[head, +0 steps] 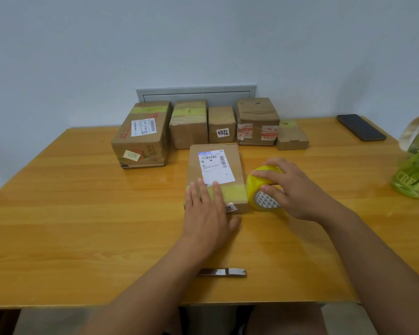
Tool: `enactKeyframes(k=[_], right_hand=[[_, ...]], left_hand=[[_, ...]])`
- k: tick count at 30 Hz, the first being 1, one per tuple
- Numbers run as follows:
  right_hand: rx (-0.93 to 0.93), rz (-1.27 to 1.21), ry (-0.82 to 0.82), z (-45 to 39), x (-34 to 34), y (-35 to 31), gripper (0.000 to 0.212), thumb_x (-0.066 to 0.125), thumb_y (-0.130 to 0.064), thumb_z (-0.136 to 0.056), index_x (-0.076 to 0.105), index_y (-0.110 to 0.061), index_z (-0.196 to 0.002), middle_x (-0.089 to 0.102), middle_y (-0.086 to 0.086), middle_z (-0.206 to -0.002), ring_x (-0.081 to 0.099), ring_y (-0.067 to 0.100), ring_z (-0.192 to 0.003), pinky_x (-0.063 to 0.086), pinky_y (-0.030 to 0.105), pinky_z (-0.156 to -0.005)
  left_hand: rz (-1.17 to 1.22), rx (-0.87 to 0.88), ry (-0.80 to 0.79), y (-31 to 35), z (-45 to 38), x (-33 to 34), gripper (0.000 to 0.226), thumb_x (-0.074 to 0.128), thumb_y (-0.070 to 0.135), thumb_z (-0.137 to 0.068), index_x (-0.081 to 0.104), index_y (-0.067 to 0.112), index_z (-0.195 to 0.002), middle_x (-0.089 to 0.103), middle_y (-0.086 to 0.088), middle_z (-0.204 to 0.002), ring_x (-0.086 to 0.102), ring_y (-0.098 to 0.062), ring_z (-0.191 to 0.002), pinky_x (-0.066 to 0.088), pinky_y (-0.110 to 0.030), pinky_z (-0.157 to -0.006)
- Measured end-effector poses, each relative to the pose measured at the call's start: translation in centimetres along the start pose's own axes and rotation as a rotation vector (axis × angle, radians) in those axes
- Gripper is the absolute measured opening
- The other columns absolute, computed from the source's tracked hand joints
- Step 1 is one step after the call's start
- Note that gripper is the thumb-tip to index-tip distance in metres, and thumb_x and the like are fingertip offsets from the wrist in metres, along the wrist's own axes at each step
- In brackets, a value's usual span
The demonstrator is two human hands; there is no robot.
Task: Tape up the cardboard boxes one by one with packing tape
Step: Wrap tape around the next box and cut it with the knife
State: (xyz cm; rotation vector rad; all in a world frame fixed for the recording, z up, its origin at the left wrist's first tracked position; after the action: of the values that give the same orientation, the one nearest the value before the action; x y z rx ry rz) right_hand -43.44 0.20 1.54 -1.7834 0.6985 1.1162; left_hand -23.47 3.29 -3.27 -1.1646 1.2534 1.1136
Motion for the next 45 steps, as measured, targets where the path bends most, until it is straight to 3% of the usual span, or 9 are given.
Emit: enactKeyframes(k=[4,8,17,25,29,33,36,41,45], right_hand=[[-0.011,0.000,0.026,-0.1,0.3,0.0,0.039,0.055,-0.032,-0.097,0.053,-0.034,-0.136,0.040,-0.002,-0.144,0.032,0.020,-0.135,0.033,0.048,-0.111],[0.007,0.004,0.041,-0.1,0.4,0.0,0.040,0.054,-0.033,-0.097,0.052,-0.035,-0.138,0.038,-0.003,-0.145,0.030,0.019,-0.136,0.031,0.047,-0.112],[0.024,-0.011,0.029,0.3,0.5,0.1,0.048,0.057,-0.032,-0.096,0.044,-0.045,-0.140,0.029,-0.012,-0.153,0.019,0.019,-0.140,0.026,0.039,-0.112],[-0.007,-0.068,0.151,0.4,-1.4,0.7,0.065,0.061,-0.019,-0.095,0.030,-0.049,-0.143,0.049,-0.002,-0.128,0.050,0.016,-0.111,0.046,0.032,-0.089],[0.049,-0.469,0.303,-0.1,-3.6,-0.8,0.071,0.075,-0.024,-0.084,0.040,-0.038,-0.145,0.058,-0.001,-0.125,0.056,0.013,-0.115,0.047,0.030,-0.099],[-0.054,-0.698,0.257,-0.3,-3.2,-4.5,0.077,0.071,-0.031,-0.080,0.030,-0.043,-0.144,0.055,-0.002,-0.129,0.059,0.008,-0.114,0.055,0.027,-0.089],[-0.133,-0.750,0.295,-0.9,-2.0,-7.2,0.084,0.072,-0.032,-0.080,0.020,-0.049,-0.144,0.046,-0.002,-0.140,0.055,0.005,-0.122,0.055,0.025,-0.087],[-0.178,-0.744,0.329,-2.1,-0.2,-9.9,0.090,0.073,-0.033,-0.081,0.010,-0.060,-0.140,0.043,0.003,-0.137,0.053,0.002,-0.118,0.053,0.022,-0.085],[-0.205,-0.706,0.285,-3.0,0.4,-10.8,0.099,0.074,-0.023,-0.086,0.003,-0.064,-0.141,0.051,-0.008,-0.120,0.055,0.007,-0.116,0.055,0.031,-0.090]], left_hand=[[0.003,0.020,-0.038,0.1,-0.4,-0.2,0.084,0.013,0.076,-0.090,-0.009,0.030,-0.156,-0.008,-0.032,-0.159,-0.008,-0.047,-0.148,-0.002,-0.054,-0.121],[-0.043,0.144,-0.005,0.1,-1.1,-0.3,0.081,0.019,0.069,-0.096,-0.001,0.021,-0.158,-0.010,-0.020,-0.162,-0.016,-0.036,-0.149,-0.009,-0.051,-0.120],[0.006,0.206,-0.026,0.1,-1.6,-0.1,0.059,0.024,0.050,-0.104,-0.002,0.037,-0.156,0.005,-0.015,-0.164,0.003,-0.037,-0.151,0.006,-0.056,-0.119],[0.185,0.186,0.050,-0.8,-0.5,-1.4,0.057,0.027,0.051,-0.103,0.002,0.043,-0.155,0.007,-0.007,-0.165,0.006,-0.032,-0.151,0.010,-0.050,-0.120],[0.505,0.157,0.185,-2.2,0.4,-2.0,0.055,0.037,0.045,-0.103,0.014,0.043,-0.153,0.019,-0.002,-0.163,0.017,-0.028,-0.150,0.024,-0.046,-0.116],[0.847,0.194,0.320,-3.4,1.1,-2.1,0.051,0.044,0.036,-0.102,0.029,0.036,-0.151,0.062,0.004,-0.131,0.058,-0.012,-0.115,0.047,-0.029,-0.084],[1.040,0.223,0.353,-3.7,1.7,-2.1,0.044,0.041,0.034,-0.103,0.035,0.030,-0.147,0.061,0.027,-0.085,0.056,0.003,-0.079,0.040,-0.015,-0.067],[1.095,0.226,0.462,-3.8,2.2,-2.9,0.030,0.051,0.044,-0.098,0.039,0.041,-0.125,0.060,0.011,-0.108,0.059,-0.008,-0.095,0.049,-0.027,-0.076],[1.002,0.107,0.550,-4.1,1.7,-3.0,0.031,0.057,0.039,-0.097,0.036,0.030,-0.117,0.061,0.004,-0.091,0.057,-0.008,-0.073,0.047,-0.033,-0.058]])
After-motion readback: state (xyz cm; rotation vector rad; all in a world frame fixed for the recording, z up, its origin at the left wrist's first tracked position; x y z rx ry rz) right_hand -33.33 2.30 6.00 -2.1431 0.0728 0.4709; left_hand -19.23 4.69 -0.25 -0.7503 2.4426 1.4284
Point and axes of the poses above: each hand's wrist, its own z-axis away from the middle knuckle, its own x-axis out of the palm, y = z × x, the point moved 2 cm from there along -z, towards the middle knuckle
